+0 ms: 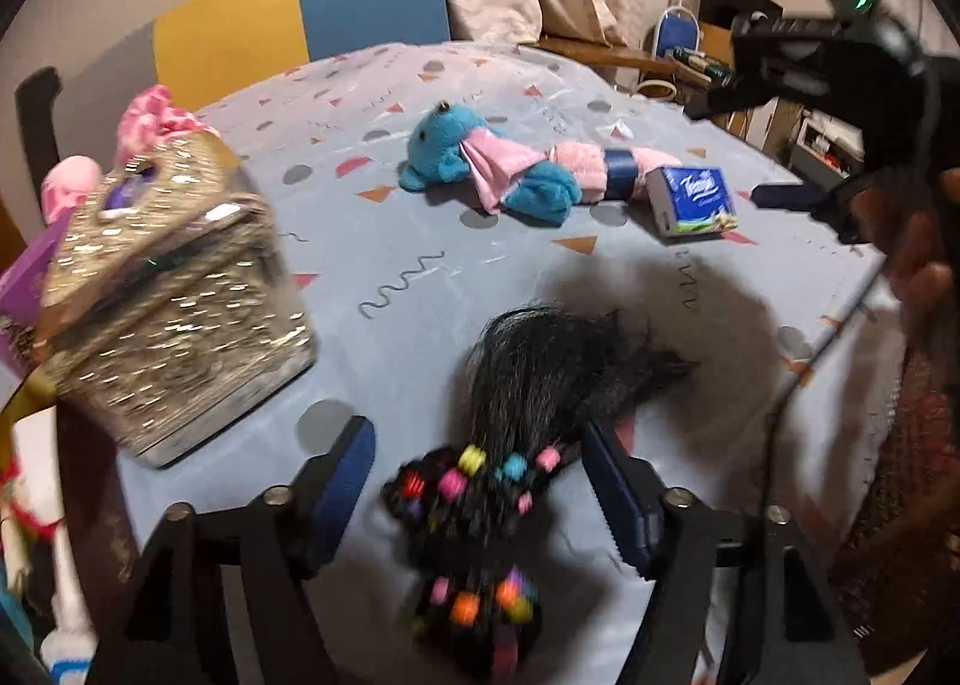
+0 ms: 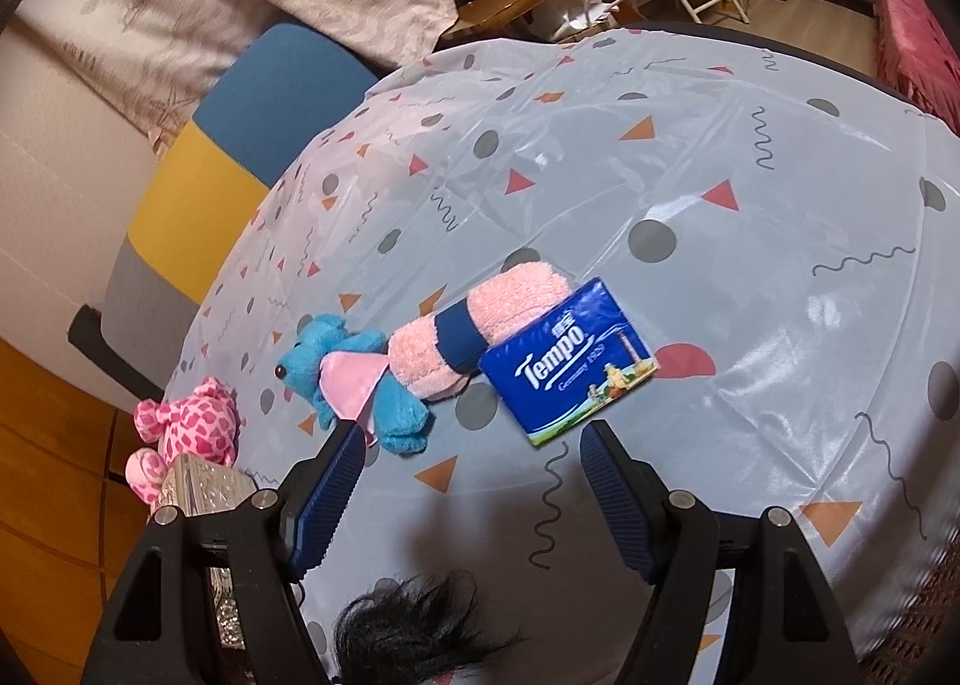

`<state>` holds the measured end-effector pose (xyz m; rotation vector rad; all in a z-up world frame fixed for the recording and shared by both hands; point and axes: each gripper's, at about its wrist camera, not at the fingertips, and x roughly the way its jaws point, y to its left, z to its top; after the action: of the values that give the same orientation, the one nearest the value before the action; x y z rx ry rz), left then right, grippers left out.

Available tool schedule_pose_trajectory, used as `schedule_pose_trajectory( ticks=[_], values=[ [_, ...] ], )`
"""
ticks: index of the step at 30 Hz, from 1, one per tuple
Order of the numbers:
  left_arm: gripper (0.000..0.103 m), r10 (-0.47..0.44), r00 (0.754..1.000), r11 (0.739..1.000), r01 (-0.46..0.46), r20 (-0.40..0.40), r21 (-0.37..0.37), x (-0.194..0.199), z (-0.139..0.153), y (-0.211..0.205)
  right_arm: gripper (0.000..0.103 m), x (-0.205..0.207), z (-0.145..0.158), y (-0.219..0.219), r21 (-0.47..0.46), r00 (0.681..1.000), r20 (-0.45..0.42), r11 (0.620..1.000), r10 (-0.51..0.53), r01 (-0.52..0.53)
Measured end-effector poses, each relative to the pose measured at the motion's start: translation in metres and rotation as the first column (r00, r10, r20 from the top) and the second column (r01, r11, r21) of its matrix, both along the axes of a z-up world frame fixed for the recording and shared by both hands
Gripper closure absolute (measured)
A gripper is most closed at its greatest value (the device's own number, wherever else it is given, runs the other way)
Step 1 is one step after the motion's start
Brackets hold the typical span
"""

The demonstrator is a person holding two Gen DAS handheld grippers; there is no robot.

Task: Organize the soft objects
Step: 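Reach the right gripper to the blue teddy bear with pink scarf and grasp it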

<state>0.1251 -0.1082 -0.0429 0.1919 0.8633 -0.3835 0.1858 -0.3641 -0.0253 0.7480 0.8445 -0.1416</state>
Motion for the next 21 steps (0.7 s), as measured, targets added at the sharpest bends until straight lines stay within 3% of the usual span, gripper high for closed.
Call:
schedule_pose_trajectory(
  ticks=[1, 3, 6, 10, 13, 18, 21],
  values=[
    [0.07, -0.003, 1.0, 1.0, 0.003, -0.011, 0.007, 0.005, -0.006, -0.004, 0.027, 0.001, 0.0, 0.002, -0.002, 1.0, -0.003, 1.0, 0.01, -0.01],
    [0.071, 0.009, 0.999, 1.0, -0.009, -0.041, 0.014, 0.011, -0.02, -0.005, 0.027, 0.004, -0.002, 0.006, -0.005, 0.999, -0.014, 0.999, 0.038, -0.038],
    [0.07, 0.024, 1.0, 0.999, -0.024, 0.015, -0.023, 0.004, -0.026, 0.0, 0.027, 0.011, -0.003, 0.022, -0.02, 0.991, -0.037, 0.992, 0.125, -0.126],
    [0.07, 0.024, 0.998, 0.999, -0.023, 0.059, -0.027, -0.004, -0.027, 0.004, 0.027, 0.029, -0.001, 0.064, -0.127, 0.944, -0.086, 0.936, 0.318, -0.327],
    [0.07, 0.025, 0.998, 0.999, -0.022, 0.064, -0.047, -0.004, -0.028, 0.007, 0.028, 0.054, 0.005, 0.103, -0.288, 0.876, -0.152, 0.828, 0.457, -0.482],
    [0.07, 0.023, 0.998, 0.996, -0.018, 0.059, -0.087, -0.002, -0.027, 0.012, 0.028, 0.102, 0.01, 0.134, -0.47, 0.81, -0.223, 0.668, 0.542, -0.577],
    [0.07, 0.023, 0.998, 0.995, -0.017, 0.057, -0.102, -0.002, -0.028, 0.014, 0.028, 0.135, 0.004, 0.15, -0.559, 0.766, -0.296, 0.547, 0.57, -0.623]
  ],
)
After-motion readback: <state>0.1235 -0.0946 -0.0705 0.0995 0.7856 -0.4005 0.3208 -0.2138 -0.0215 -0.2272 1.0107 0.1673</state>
